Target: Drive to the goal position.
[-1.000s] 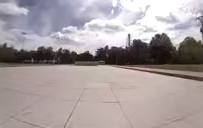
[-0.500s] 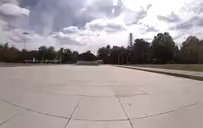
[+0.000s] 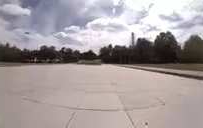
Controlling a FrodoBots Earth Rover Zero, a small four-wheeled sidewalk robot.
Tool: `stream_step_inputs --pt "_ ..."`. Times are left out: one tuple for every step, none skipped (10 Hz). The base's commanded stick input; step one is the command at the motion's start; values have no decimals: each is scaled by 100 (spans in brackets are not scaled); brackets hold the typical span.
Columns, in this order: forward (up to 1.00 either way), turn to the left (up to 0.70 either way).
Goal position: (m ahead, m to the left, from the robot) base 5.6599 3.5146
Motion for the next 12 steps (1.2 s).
stream_step_inputs --pt "100 0" --pt "100 0" --pt "100 0" --pt "100 0" --pt "100 0" --pt "100 0" --pt "100 0" --pt "100 0" --pt "100 0" --pt "100 0" --pt "100 0" --pt "100 0"
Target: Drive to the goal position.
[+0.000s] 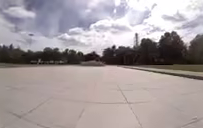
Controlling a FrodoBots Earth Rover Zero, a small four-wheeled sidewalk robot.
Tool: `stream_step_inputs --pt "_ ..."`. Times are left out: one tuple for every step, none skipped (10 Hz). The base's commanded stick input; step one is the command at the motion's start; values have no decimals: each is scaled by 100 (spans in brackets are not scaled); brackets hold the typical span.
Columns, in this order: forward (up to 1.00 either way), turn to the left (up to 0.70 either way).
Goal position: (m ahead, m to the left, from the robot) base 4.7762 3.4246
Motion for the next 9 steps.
stream_step_inputs --pt "100 0" --pt "100 0" --pt "100 -9" --pt "100 -6" --pt "100 -25" --pt "100 -40" --pt "100 -40" --pt "100 -31" --pt "100 -5"
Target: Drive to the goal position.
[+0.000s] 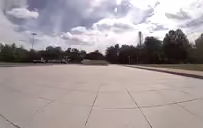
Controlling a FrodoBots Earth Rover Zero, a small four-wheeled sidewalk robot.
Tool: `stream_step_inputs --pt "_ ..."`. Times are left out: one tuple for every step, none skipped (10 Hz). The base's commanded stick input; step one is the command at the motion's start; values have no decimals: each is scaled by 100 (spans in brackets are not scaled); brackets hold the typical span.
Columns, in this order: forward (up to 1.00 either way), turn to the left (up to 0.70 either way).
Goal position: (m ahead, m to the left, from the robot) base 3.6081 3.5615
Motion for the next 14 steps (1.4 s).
stream_step_inputs --pt "100 0" --pt "100 0" --pt "100 0" --pt "100 0" --pt "100 0" --pt "100 0" --pt "100 0" --pt "100 0" --pt "100 0" --pt "100 0" --pt "100 0" --pt "100 0" --pt "100 0" --pt "100 0"
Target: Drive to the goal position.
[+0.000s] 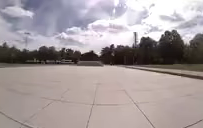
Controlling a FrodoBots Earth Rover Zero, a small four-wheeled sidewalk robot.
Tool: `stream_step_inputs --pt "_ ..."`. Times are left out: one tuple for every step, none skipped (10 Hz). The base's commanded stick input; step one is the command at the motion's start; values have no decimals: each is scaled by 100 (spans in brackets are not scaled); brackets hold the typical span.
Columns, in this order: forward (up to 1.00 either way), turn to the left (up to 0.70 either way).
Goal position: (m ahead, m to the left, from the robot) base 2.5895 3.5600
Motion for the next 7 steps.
stream_step_inputs --pt "100 0" --pt "100 0" --pt "100 0" --pt "100 0" --pt "100 0" --pt "100 0" --pt "100 0"
